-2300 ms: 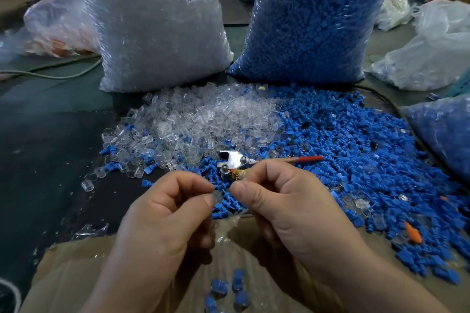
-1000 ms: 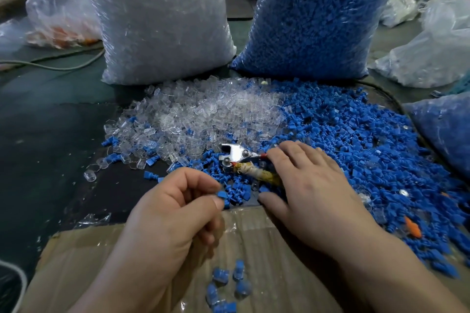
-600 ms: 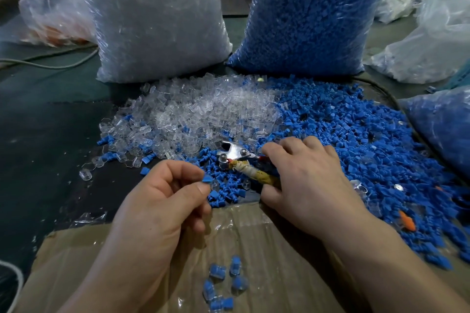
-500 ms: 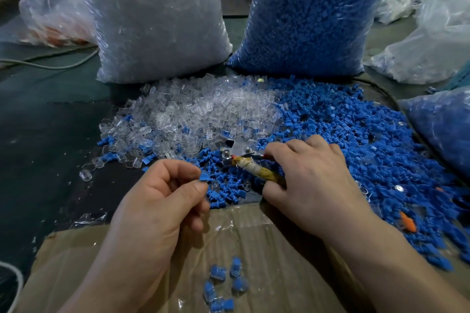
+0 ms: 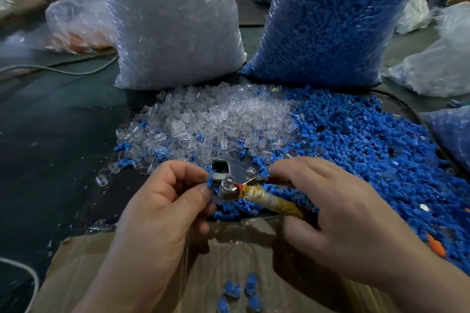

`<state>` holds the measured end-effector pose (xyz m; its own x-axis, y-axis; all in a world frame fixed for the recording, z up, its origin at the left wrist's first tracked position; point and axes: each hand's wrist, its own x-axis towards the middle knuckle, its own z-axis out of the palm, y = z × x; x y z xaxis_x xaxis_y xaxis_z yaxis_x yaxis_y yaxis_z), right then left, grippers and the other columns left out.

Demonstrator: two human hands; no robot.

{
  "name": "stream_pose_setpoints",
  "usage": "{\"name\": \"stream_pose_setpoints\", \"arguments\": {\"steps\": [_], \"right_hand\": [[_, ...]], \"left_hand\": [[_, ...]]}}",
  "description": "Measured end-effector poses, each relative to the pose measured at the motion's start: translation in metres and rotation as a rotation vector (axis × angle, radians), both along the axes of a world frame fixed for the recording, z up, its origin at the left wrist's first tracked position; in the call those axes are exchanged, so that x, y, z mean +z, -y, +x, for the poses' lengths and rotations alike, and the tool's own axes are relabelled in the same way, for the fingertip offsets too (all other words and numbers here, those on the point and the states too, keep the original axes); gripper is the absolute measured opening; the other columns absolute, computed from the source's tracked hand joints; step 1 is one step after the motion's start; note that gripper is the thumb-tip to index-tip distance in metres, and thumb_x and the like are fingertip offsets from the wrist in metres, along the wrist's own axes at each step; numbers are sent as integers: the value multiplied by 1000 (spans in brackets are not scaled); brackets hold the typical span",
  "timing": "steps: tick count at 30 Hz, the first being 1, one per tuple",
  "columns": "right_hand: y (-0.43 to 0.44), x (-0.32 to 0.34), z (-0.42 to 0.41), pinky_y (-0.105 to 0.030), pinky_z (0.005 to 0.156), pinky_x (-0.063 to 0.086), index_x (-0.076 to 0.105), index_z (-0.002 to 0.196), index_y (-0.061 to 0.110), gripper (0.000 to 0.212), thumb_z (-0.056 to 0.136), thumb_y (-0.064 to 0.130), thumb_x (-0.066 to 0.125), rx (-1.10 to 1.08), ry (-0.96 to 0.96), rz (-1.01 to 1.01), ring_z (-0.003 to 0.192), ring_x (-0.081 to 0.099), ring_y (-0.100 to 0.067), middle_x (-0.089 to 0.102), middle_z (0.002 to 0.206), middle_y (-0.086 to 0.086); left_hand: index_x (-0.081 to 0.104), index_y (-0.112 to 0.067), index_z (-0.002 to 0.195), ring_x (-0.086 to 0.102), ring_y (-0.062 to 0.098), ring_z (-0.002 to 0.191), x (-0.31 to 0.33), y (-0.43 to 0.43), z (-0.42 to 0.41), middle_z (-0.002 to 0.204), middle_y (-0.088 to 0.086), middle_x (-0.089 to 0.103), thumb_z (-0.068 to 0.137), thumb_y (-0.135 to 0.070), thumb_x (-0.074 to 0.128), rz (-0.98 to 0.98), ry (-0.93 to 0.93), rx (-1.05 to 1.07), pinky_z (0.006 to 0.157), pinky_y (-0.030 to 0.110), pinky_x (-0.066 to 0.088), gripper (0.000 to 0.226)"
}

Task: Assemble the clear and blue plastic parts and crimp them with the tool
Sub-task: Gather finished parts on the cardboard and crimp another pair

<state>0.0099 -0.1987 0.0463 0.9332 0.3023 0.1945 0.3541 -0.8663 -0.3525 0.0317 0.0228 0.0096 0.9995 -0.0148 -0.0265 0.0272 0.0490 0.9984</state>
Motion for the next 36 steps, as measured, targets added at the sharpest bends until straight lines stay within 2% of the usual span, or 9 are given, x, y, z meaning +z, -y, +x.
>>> {"name": "stream_pose_setpoints", "arguments": {"steps": [5, 8, 13, 19, 22, 25, 28, 31, 36], "right_hand": [[2, 0, 1, -11, 91, 32, 48, 130, 37, 57, 75, 50, 44, 23, -36, -30, 111, 47, 1, 52, 122, 24], [-1, -1, 0, -19, 92, 38, 58, 129, 27, 59, 75, 48, 46, 13, -10, -58, 109, 54, -7, 61, 121, 14], [-5, -1, -1, -31, 84, 54, 62, 124, 24, 56, 78, 52, 46, 8, -9, -95, 98, 62, -13, 66, 110, 11], [-10, 3, 1, -29, 76, 48, 59, 119, 34, 53, 75, 56, 39, -7, -38, -62, 86, 55, -9, 59, 97, 17], [-8, 1, 0, -27, 80, 48, 58, 119, 37, 50, 75, 55, 43, -31, -57, -27, 90, 55, -5, 58, 100, 22], [-4, -5, 2, -28, 84, 46, 60, 122, 30, 53, 77, 54, 47, -123, 7, -77, 96, 57, -9, 62, 106, 17], [1, -10, 12, -35, 88, 43, 56, 127, 29, 60, 78, 61, 41, -222, -7, -172, 102, 52, -15, 60, 112, 13], [2, -12, 20, -37, 95, 37, 52, 131, 33, 58, 82, 63, 51, -259, -51, -242, 110, 46, -16, 56, 119, 12], [1, -9, 18, -39, 110, 23, 53, 128, 34, 55, 84, 65, 47, -237, -17, -243, 118, 42, -17, 54, 124, 12]], "left_hand": [[72, -30, 74, 63, 10, 58, 4, 0, 0, 67, -1, 67, 90, 13, 54, -8, 58, -8, 44, 22, 49, 49], [72, -31, 74, 62, 9, 56, 7, 0, -1, 66, 0, 67, 90, 11, 56, 10, 74, -19, 44, 20, 48, 48], [71, -32, 73, 63, 9, 57, 7, 1, -1, 66, 2, 68, 89, 11, 57, 35, 89, -16, 45, 18, 49, 48], [72, -32, 77, 65, 10, 57, 10, -1, -1, 68, 1, 69, 81, -2, 62, 15, 122, 2, 46, 20, 52, 32], [71, -34, 78, 65, 12, 57, 9, 0, -2, 68, 1, 69, 83, -1, 66, 73, 120, 50, 47, 21, 53, 34], [70, -36, 75, 61, 13, 50, 9, -4, 0, 62, 4, 67, 91, 1, 62, 114, 35, 123, 44, 21, 50, 41], [69, -33, 74, 56, 13, 44, 13, -1, -4, 54, 8, 64, 90, -1, 64, 181, -63, 33, 41, 19, 47, 37], [68, -37, 76, 53, 9, 41, 13, 12, -13, 51, 5, 63, 84, -4, 69, 290, -84, -86, 42, 19, 47, 34], [66, -44, 77, 55, 7, 41, 8, 20, -17, 54, -1, 64, 85, -6, 71, 369, -31, -55, 41, 16, 46, 39]]}}
